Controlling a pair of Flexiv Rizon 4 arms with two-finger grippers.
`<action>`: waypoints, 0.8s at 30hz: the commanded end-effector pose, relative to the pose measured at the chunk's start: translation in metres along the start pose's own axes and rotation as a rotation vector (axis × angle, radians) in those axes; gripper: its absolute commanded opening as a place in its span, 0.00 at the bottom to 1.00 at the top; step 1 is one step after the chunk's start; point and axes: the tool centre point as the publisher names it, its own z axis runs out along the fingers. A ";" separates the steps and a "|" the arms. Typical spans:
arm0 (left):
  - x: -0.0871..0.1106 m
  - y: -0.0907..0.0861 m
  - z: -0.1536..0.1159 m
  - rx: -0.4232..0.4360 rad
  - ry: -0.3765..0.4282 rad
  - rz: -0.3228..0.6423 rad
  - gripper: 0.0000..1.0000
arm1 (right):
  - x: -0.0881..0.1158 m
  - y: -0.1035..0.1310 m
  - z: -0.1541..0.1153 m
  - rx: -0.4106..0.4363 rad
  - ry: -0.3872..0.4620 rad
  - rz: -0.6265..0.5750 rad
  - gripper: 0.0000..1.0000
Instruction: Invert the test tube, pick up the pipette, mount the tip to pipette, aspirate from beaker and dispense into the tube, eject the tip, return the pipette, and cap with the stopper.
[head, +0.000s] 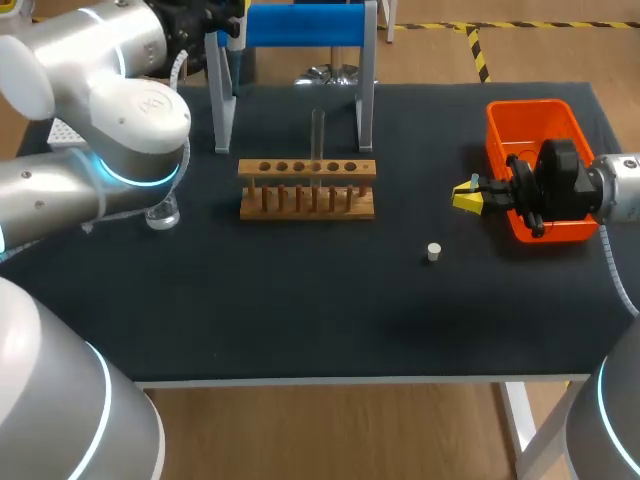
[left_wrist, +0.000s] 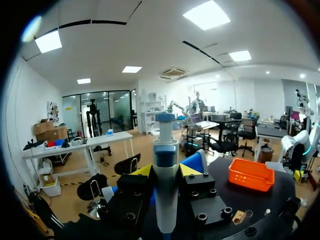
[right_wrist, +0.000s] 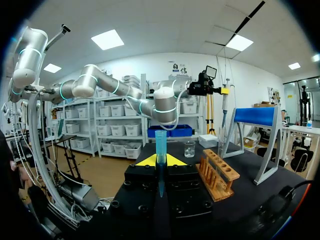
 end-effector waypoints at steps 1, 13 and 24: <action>0.005 -0.002 -0.016 0.033 0.105 -0.001 0.00 | 0.001 0.000 0.000 0.001 -0.002 -0.001 0.00; 0.059 -0.016 -0.067 0.064 0.308 0.031 0.00 | 0.001 0.000 0.000 0.001 -0.002 -0.001 0.00; 0.095 -0.059 -0.108 0.176 0.405 0.108 0.00 | 0.001 0.000 0.000 0.001 -0.002 -0.001 0.00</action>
